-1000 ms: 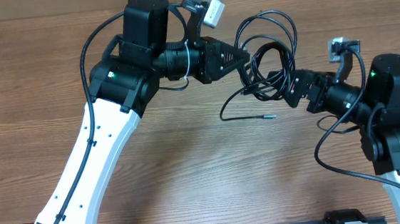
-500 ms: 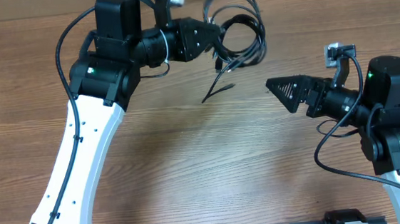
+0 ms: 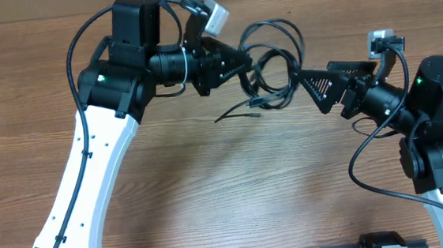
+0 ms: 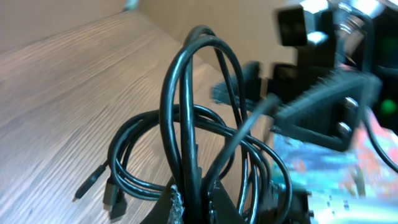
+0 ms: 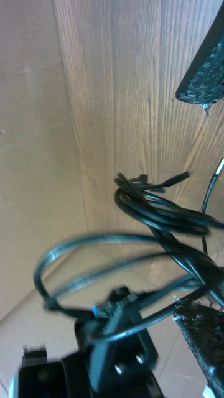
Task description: Untangle cables
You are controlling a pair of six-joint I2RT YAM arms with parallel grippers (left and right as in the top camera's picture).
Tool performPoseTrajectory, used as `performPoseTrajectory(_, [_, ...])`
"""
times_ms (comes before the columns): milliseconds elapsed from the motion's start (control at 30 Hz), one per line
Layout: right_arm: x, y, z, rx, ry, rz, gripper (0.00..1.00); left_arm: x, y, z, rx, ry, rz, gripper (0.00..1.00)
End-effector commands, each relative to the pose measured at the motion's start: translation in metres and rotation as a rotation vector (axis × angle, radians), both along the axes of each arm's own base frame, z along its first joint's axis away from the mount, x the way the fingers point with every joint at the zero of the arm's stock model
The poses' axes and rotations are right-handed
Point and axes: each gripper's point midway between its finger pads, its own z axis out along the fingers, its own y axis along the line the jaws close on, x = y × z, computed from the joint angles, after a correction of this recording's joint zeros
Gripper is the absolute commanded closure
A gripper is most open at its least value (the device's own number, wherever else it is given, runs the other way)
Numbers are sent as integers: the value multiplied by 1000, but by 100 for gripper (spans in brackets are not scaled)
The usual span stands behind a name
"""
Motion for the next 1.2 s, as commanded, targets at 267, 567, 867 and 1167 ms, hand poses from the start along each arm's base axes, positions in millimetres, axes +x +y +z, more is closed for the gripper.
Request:
performPoseTrajectory(267, [10,-15,11,-39,-50,-97,0,-48,-20,33,-85,-220,-253,96])
performPoseTrajectory(567, [28,-24,-7,-65,0,-158,0,-81,-50,34,-99,-248,-373,96])
performPoseTrajectory(867, [34,-31,-1,-77,-32,-202,0,-81,-49,32,-92,-242,-372,96])
performPoseTrajectory(1167, [52,-96,-14,-168,20,-598,0,-89,-46,20,-63,-152,-373,96])
